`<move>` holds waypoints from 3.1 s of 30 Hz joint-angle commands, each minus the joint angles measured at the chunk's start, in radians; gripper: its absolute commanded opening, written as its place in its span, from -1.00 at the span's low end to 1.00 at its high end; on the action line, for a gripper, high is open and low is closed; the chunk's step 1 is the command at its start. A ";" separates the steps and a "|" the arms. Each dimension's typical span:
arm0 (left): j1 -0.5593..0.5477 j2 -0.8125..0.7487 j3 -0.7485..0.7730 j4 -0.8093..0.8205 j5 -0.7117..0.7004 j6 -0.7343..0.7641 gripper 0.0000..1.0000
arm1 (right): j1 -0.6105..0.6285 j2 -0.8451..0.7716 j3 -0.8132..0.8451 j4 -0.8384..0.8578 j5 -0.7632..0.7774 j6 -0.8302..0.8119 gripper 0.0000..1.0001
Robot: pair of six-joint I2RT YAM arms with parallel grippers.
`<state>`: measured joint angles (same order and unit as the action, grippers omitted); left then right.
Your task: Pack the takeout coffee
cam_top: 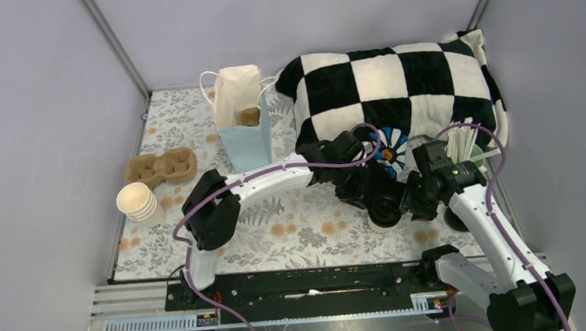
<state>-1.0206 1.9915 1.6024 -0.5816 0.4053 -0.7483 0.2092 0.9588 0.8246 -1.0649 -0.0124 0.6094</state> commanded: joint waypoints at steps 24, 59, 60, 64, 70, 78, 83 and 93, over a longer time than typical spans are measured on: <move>0.011 -0.003 0.109 -0.122 0.017 -0.008 -0.09 | 0.004 -0.050 0.176 -0.084 0.015 -0.111 0.31; 0.096 -0.260 -0.169 -0.106 -0.037 0.030 0.30 | -0.126 -0.038 -0.147 0.386 -0.665 -0.165 0.54; 0.102 -0.278 -0.179 -0.109 -0.042 0.032 0.31 | -0.128 -0.034 -0.154 0.388 -0.671 -0.170 0.51; 0.115 -0.352 -0.202 -0.126 -0.067 0.033 0.34 | -0.127 -0.041 -0.217 0.467 -0.719 -0.114 0.39; 0.120 -0.423 -0.246 -0.129 -0.068 0.013 0.42 | -0.124 -0.009 -0.256 0.535 -0.737 -0.086 0.37; 0.130 -0.465 -0.326 -0.021 0.017 -0.060 0.60 | 0.003 0.070 -0.252 0.682 -0.730 -0.007 0.37; 0.163 -0.501 -0.406 0.068 0.059 -0.104 0.57 | 0.102 0.115 -0.259 0.828 -0.718 0.096 0.38; 0.209 -0.508 -0.612 0.354 0.228 -0.206 0.58 | -0.017 0.100 -0.337 0.906 -0.894 0.081 0.66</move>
<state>-0.8093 1.4815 1.0195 -0.4026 0.5388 -0.9066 0.2657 1.0737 0.5465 -0.2485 -0.7742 0.6724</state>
